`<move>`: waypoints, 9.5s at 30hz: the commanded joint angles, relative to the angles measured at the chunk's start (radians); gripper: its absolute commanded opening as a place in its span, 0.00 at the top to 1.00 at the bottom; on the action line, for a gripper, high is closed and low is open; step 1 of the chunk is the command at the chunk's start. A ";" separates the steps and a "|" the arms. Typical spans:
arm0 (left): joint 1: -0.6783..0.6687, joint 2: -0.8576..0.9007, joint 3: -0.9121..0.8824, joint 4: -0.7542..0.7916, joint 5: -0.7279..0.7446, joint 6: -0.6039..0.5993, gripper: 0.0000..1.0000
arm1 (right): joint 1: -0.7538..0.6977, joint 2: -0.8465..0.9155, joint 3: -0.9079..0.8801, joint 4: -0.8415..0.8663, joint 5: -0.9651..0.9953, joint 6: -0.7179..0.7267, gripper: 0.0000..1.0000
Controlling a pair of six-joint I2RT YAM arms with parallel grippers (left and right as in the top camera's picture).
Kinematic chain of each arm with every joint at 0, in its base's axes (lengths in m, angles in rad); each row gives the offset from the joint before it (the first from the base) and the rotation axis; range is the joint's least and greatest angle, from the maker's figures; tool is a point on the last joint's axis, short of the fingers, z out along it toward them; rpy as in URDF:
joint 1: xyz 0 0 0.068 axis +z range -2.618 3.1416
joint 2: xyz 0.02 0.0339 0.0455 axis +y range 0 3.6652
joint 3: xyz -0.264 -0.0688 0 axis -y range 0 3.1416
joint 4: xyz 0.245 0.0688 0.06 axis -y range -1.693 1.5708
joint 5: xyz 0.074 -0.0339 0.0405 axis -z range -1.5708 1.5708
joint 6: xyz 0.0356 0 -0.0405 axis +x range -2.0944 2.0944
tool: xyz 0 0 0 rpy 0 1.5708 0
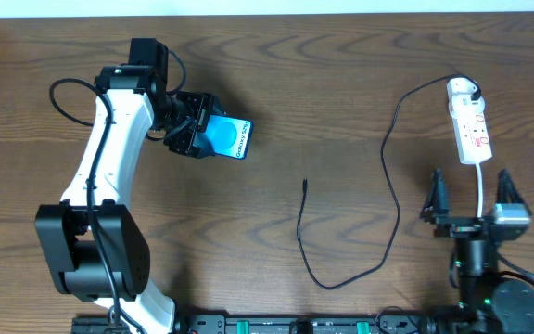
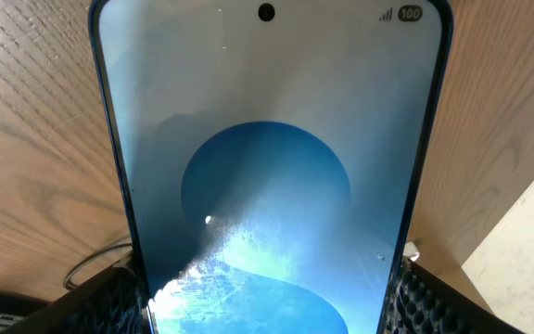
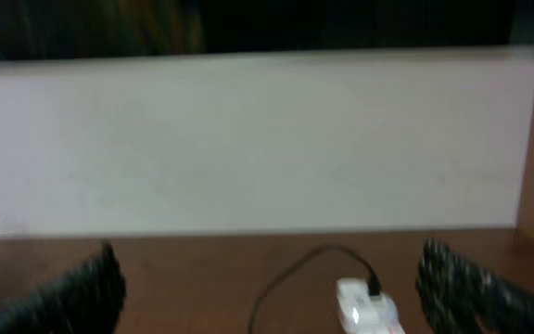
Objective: Plug charger to phone and switch on socket
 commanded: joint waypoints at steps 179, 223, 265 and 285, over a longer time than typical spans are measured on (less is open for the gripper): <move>-0.386 -0.161 -0.183 0.690 -0.285 -0.451 0.01 | 0.172 1.661 0.808 0.459 -1.078 1.806 0.99; -0.386 -0.086 -0.183 0.833 -0.293 -0.451 0.86 | 0.179 1.661 0.808 0.549 -1.097 1.986 0.99; -0.111 -0.087 -0.183 0.833 0.391 -0.036 0.93 | 0.106 1.661 0.808 0.548 -1.218 1.552 0.01; 0.133 -0.087 -0.183 0.832 0.996 0.743 0.93 | 0.311 1.661 0.808 0.492 -1.168 1.008 0.08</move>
